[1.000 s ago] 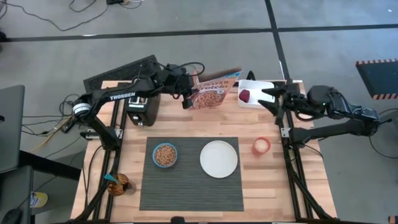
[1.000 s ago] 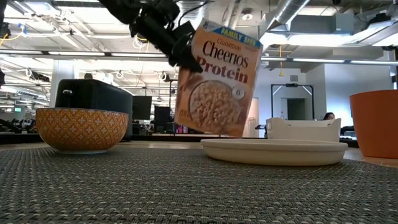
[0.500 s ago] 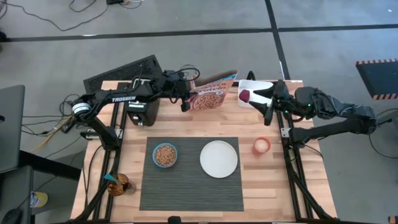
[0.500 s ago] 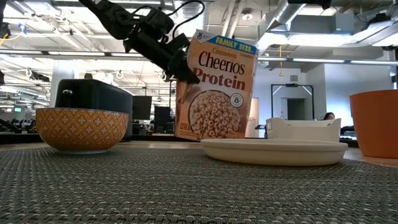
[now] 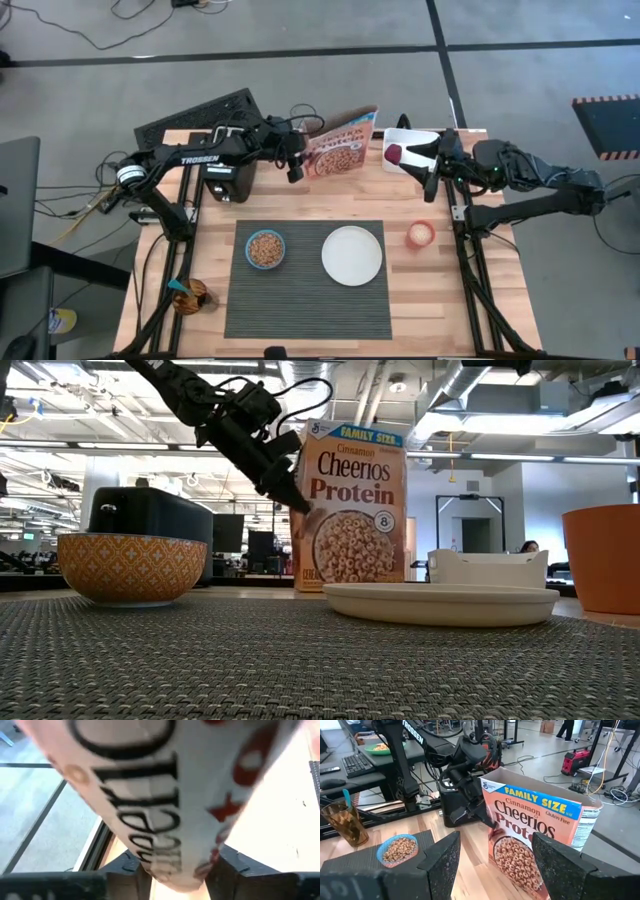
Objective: Arrange a breakfast setting
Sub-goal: Pour the cereal into the blue bowl
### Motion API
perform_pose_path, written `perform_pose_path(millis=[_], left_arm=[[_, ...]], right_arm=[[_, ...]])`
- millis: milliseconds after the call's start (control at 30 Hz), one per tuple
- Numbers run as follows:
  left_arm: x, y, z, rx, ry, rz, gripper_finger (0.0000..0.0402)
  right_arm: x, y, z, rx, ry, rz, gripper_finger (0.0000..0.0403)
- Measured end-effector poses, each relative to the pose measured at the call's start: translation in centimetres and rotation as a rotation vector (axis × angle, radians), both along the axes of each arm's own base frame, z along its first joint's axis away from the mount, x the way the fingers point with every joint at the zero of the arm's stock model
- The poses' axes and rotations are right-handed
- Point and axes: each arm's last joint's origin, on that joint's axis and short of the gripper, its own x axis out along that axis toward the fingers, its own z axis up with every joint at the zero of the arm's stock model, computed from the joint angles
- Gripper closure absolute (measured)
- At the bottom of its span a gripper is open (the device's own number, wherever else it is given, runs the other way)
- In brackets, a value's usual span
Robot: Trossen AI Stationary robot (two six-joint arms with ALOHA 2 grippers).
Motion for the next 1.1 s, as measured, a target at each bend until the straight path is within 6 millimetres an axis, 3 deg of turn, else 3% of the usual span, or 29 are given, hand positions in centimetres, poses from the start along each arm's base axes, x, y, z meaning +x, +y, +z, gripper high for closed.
perform_pose_path(millis=[367,1100], left_arm=[[-0.3,0.0,0.1,0.008,0.060,0.061,0.0208],[-0.5,-0.5,1.3,0.031,0.098,0.064,0.0205]], right_arm=[[0.0,0.0,0.0,0.000,0.000,0.003,0.0131],[0.0,0.0,0.0,0.001,-0.002,0.004,0.0131]])
